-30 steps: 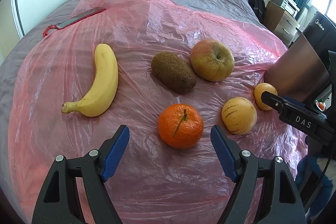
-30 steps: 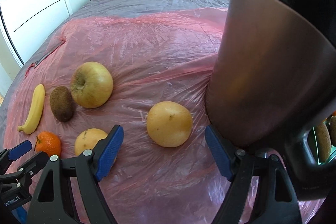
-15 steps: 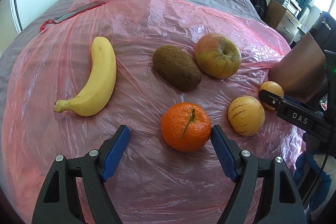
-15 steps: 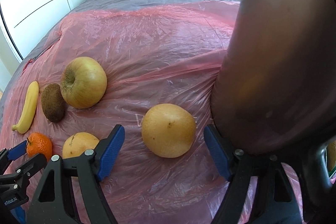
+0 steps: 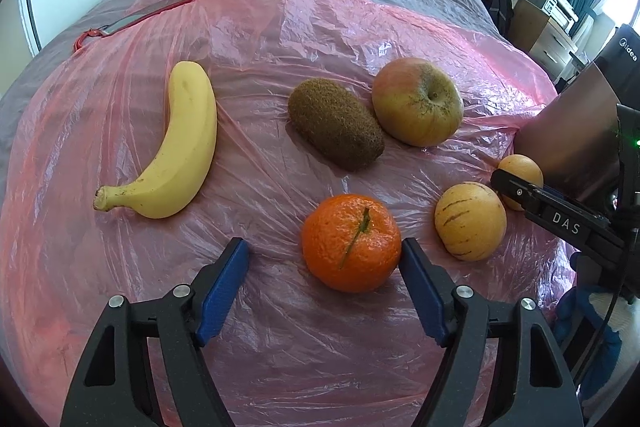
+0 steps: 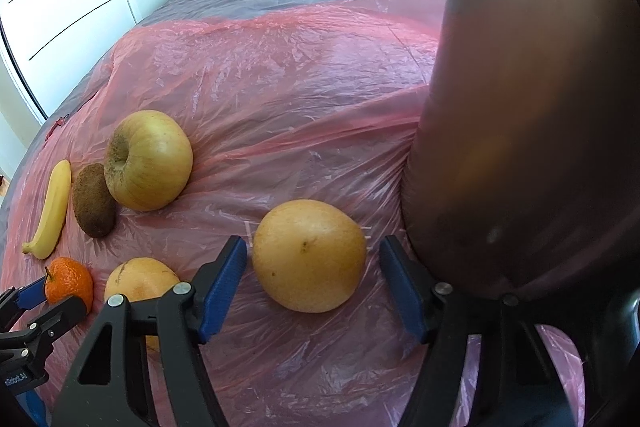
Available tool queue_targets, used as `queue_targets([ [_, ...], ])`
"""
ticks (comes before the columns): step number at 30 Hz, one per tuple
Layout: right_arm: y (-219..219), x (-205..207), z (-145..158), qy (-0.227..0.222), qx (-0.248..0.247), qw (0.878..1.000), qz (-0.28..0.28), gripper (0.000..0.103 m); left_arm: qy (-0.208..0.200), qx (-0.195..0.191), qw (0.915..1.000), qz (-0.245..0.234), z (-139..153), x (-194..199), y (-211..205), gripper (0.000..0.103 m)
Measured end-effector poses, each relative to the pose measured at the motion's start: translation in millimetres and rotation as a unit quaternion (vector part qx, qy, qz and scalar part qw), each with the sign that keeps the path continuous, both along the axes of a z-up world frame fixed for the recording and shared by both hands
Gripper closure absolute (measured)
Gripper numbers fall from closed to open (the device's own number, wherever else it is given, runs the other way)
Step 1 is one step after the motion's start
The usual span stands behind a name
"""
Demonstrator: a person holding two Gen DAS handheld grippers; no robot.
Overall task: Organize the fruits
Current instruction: 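Lower both open tools over a tangerine and a round yellow pear, then grasp a tangerine with the left tool while the right tool grasps a yellow pear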
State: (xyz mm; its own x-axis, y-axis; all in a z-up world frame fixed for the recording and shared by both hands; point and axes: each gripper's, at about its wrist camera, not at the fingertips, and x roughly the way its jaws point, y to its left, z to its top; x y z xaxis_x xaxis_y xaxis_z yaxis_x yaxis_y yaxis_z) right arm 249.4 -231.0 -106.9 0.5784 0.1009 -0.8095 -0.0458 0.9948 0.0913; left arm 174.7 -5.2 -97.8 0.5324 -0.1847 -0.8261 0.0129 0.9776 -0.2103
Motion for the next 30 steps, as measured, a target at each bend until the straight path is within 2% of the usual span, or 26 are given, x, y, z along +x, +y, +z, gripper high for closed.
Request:
queue_targets([
  [7, -3, 1, -2, -0.003, 0.012, 1.0, 0.006, 0.0, 0.002, -0.02, 0.9998, -0.003, 0, 1, 3, 0.039],
  [10, -5, 0, -3, -0.004, 0.018, 1.0, 0.009, 0.0, 0.0, -0.012, 0.9999, -0.012, 0, 1, -1, 0.044],
  [12, -5, 0, -3, -0.006, 0.022, 1.0, 0.011, 0.0, -0.001, -0.01, 0.9998, -0.018, 0, 0, -5, 0.053],
  [17, -5, -1, -4, -0.008, 0.026, 1.0, 0.013, 0.002, -0.002, 0.002, 0.9994, -0.034, 0, -1, -14, 0.061],
  [30, -8, -5, -1, -0.012, 0.04, 0.999, 0.016, 0.002, -0.019, 0.001, 0.9991, -0.037, 3, -4, -13, 0.063],
])
